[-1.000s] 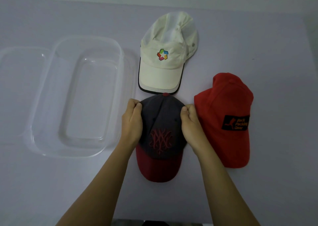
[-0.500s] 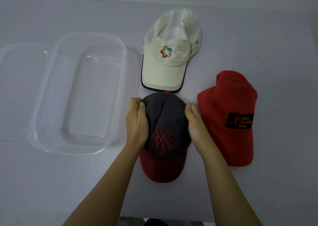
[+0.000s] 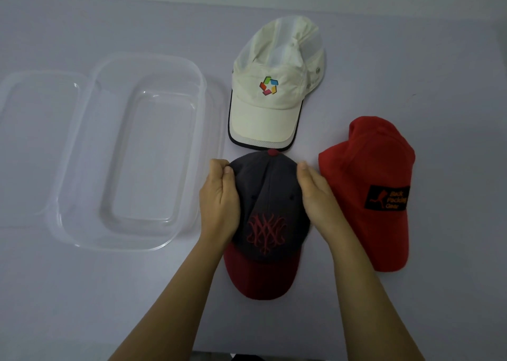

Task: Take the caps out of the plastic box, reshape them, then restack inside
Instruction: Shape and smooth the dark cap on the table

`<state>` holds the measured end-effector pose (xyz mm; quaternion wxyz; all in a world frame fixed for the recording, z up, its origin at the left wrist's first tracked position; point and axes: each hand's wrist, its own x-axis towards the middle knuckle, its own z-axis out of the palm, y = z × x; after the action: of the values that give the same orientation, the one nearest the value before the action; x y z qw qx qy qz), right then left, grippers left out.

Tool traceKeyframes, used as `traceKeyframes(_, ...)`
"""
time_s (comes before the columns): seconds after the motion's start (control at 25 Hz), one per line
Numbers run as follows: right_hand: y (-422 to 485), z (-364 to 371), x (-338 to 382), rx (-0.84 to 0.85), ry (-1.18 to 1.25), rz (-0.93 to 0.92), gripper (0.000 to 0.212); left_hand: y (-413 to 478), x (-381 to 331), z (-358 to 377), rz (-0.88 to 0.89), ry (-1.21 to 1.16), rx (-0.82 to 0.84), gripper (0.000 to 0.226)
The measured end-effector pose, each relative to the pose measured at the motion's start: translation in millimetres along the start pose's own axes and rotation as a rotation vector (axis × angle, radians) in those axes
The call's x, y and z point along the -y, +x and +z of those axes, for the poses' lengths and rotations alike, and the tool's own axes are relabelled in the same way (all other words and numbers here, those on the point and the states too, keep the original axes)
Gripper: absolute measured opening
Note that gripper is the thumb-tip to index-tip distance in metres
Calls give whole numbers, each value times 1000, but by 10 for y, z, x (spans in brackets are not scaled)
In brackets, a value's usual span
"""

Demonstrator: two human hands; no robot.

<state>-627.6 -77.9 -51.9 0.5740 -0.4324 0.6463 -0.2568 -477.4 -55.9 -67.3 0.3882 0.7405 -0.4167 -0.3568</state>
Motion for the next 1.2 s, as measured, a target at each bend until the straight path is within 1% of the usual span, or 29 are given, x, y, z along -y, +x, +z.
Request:
traceKeyframes(0.04, -2, -37, 21, 51, -64, 11, 46, 23, -2, -28, -19, 23, 17, 23)
traceKeyframes(0.12, -23, -81, 54, 96, -44, 40, 42, 74, -27, -72, -37, 91, 75, 24)
traceKeyframes(0.2, -29, -64, 46, 96, 19, 72, 45, 85, -77, -82, -11, 116, 109, 24)
traceKeyframes(0.28, -21, 55, -27, 60, 88, 80, 52, 64, -125, -79, -4, 68, 101, 24)
traceKeyframes(0.32, -24, 126, -79, 30, 190, 80, 55, 55, -128, -71, -16, 24, 93, 24)
traceKeyframes(0.4, -41, 208, -103, -38, 446, 110, 53, 48, -94, -55, -40, -48, 103, 25)
traceKeyframes(0.44, -45, 206, -119, -38, 530, 123, 55, 40, -76, -50, -39, -60, 118, 26)
traceKeyframes(0.48, -52, 190, -120, -18, 571, 142, 56, 26, -58, -54, -30, -65, 132, 25)
traceKeyframes(0.52, -60, 165, -115, 3, 583, 155, 51, 12, -48, -64, -21, -76, 135, 23)
traceKeyframes(0.56, -64, 138, -117, 48, 590, 141, 44, 5, -37, -78, -19, -93, 122, 22)
traceKeyframes(0.64, -68, 85, -93, 112, 598, 124, 40, 18, -23, -98, -34, -135, 74, 21)
traceKeyframes(0.72, -64, 60, -82, 96, 581, 134, 39, 43, -9, -118, -70, -146, 67, 23)
traceKeyframes(0.88, -33, 18, -78, 28, 268, 93, 26, 137, 37, -196, -111, -5, 167, 29)
traceKeyframes(0.96, -34, 0, -97, -4, 217, 79, 28, 155, 37, -219, -115, 64, 219, 36)
traceKeyframes(1.04, -17, 0, -128, -42, 271, 102, 35, 138, 31, -196, -79, 104, 241, 38)
traceKeyframes(1.12, 2, 16, -118, -69, 382, 154, 40, 116, 56, -152, -81, 46, 209, 36)
traceKeyframes(1.16, 19, 14, -109, -75, 372, 169, 39, 114, 80, -138, -101, -4, 182, 35)
traceKeyframes(1.2, 35, 9, -113, -77, 293, 172, 35, 115, 102, -130, -121, -40, 152, 34)
